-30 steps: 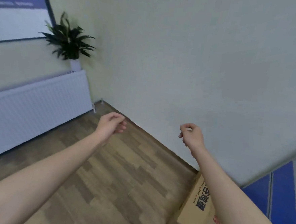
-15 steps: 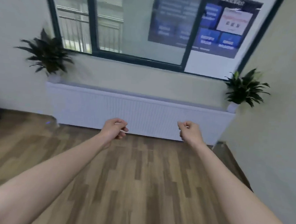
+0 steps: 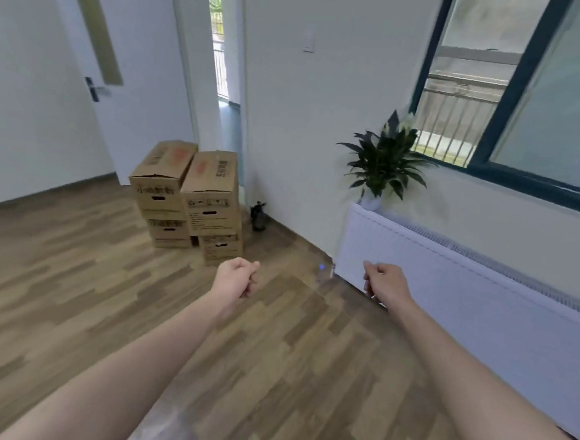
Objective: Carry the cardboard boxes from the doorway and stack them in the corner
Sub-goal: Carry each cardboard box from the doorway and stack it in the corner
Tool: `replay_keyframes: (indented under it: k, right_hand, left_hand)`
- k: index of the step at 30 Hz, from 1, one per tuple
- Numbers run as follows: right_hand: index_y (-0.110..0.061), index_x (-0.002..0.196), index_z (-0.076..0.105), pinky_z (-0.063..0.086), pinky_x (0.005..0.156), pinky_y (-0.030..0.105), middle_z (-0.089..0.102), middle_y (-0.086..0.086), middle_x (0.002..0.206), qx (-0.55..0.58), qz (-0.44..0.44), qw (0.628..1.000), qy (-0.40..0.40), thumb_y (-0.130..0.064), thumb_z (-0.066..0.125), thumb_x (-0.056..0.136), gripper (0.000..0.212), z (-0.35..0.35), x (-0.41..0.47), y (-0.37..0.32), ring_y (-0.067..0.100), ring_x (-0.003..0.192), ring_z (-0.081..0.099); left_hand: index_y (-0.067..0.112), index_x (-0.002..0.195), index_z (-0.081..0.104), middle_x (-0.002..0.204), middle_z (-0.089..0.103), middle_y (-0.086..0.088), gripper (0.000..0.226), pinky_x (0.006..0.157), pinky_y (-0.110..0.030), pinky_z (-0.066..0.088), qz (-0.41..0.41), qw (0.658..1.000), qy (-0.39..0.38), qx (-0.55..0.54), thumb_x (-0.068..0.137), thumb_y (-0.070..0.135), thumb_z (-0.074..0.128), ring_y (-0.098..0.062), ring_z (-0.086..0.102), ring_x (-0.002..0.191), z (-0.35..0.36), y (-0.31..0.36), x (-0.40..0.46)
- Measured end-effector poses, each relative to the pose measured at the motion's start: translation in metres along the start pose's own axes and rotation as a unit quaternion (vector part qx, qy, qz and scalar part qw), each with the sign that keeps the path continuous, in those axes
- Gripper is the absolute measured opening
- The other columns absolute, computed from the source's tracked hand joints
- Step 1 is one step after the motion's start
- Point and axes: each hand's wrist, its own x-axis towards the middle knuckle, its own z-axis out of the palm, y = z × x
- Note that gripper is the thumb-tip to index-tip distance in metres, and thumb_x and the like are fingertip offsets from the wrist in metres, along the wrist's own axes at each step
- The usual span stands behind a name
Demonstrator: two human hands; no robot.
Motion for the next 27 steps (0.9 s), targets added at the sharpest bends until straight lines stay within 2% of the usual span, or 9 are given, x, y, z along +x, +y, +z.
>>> replay_keyframes:
  k: [3, 6, 9, 18, 23, 27]
  right_hand:
    - [-0.013, 0.083, 0.056, 0.041, 0.048, 0.025, 0.066, 0.008, 0.069, -0.003, -0.010, 0.999, -0.037, -0.021, 0.057, 0.099, 0.018, 0.070, 0.056, -0.036, 0.020, 0.052, 0.055]
    - [-0.018, 0.093, 0.056, 0.046, 0.052, 0.027, 0.069, 0.008, 0.078, 0.005, -0.018, 0.997, -0.079, -0.020, 0.057, 0.099, 0.007, 0.142, 0.123, -0.070, 0.020, 0.055, 0.058]
    - [-0.017, 0.094, 0.059, 0.048, 0.055, 0.029, 0.070, 0.004, 0.076, 0.020, -0.023, 0.993, -0.110, -0.023, 0.057, 0.099, 0.009, 0.207, 0.206, -0.111, 0.021, 0.058, 0.060]
    - [-0.016, 0.105, 0.062, 0.056, 0.064, 0.029, 0.074, 0.009, 0.093, 0.002, -0.025, 0.984, -0.177, -0.022, 0.055, 0.102, 0.009, 0.347, 0.386, -0.234, 0.019, 0.074, 0.065]
    - [-0.015, 0.109, 0.062, 0.052, 0.060, 0.026, 0.072, 0.010, 0.096, -0.018, -0.036, 0.981, -0.191, -0.022, 0.055, 0.102, 0.011, 0.416, 0.463, -0.277, 0.018, 0.073, 0.063]
    - [-0.016, 0.109, 0.060, 0.052, 0.059, 0.024, 0.072, 0.009, 0.097, -0.045, -0.042, 0.976, -0.207, -0.023, 0.056, 0.103, 0.010, 0.490, 0.536, -0.312, 0.016, 0.070, 0.062]
  left_hand:
    - [0.011, 0.076, 0.054, 0.068, 0.057, -0.007, 0.024, 0.049, -0.026, 0.039, -0.014, 0.999, 0.044, -0.027, 0.099, 0.012, 0.059, -0.015, 0.046, 0.049, -0.046, 0.003, 0.062]
    - [0.011, 0.084, 0.057, 0.073, 0.061, -0.007, 0.016, 0.048, -0.025, 0.044, -0.032, 0.994, 0.090, -0.057, 0.100, 0.011, 0.056, -0.016, 0.050, 0.053, -0.080, 0.016, 0.136]
    - [0.009, 0.094, 0.059, 0.078, 0.063, -0.009, 0.013, 0.054, -0.029, 0.048, -0.038, 0.988, 0.125, -0.087, 0.102, 0.018, 0.056, -0.019, 0.054, 0.059, -0.110, 0.039, 0.221]
    - [0.010, 0.095, 0.062, 0.080, 0.065, -0.007, 0.011, 0.055, -0.027, 0.046, -0.042, 0.976, 0.207, -0.048, 0.102, 0.017, 0.056, -0.016, 0.054, 0.060, -0.188, 0.115, 0.421]
    - [0.013, 0.086, 0.059, 0.080, 0.066, -0.007, 0.016, 0.055, -0.027, 0.045, -0.057, 0.972, 0.226, -0.042, 0.101, 0.012, 0.055, -0.015, 0.053, 0.061, -0.217, 0.123, 0.521]
    - [0.010, 0.091, 0.061, 0.077, 0.064, -0.008, 0.010, 0.050, -0.026, 0.040, -0.079, 0.973, 0.212, -0.049, 0.100, 0.009, 0.057, -0.016, 0.051, 0.058, -0.253, 0.120, 0.625]
